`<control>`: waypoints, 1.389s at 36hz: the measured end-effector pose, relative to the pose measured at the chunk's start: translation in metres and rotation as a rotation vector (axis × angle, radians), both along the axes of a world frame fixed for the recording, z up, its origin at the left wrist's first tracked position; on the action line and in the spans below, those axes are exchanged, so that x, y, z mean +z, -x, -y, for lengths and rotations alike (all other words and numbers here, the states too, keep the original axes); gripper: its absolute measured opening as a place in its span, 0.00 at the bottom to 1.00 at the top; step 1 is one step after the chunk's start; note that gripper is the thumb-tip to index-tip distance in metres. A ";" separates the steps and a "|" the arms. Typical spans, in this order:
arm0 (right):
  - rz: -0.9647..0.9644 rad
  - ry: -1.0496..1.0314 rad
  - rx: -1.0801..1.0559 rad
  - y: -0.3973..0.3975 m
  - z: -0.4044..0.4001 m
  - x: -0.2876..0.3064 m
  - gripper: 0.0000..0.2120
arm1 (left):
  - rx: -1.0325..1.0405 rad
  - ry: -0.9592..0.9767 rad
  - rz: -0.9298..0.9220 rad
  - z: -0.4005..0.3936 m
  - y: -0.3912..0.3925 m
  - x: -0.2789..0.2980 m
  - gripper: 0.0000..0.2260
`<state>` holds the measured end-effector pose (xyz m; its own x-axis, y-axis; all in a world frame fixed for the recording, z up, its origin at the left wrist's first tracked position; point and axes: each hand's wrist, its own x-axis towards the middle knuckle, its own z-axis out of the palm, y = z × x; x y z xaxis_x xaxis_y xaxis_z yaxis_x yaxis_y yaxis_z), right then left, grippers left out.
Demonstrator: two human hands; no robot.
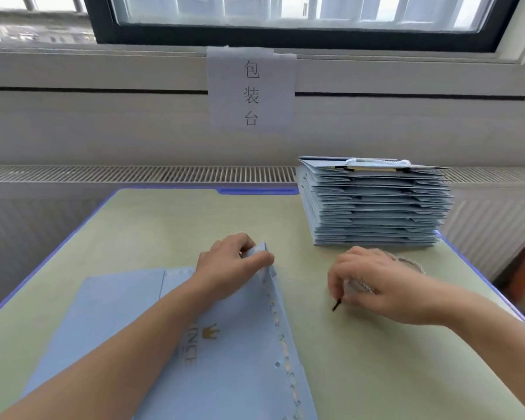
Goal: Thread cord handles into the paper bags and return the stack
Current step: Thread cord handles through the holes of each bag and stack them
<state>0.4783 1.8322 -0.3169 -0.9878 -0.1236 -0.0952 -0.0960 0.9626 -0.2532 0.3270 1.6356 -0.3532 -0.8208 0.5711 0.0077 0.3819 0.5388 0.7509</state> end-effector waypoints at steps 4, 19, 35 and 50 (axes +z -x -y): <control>-0.145 0.501 -0.096 0.009 0.012 0.006 0.06 | -0.048 -0.138 0.119 0.002 0.002 0.001 0.17; -0.223 0.794 -0.376 0.055 0.060 -0.025 0.09 | -0.186 -0.325 0.497 0.021 0.014 0.014 0.10; -0.165 0.108 -0.289 0.050 0.060 -0.018 0.07 | -0.242 -0.354 0.574 0.020 0.017 0.014 0.07; -0.227 0.521 -0.311 0.057 0.070 -0.031 0.07 | -0.262 -0.342 0.571 0.022 0.019 0.014 0.08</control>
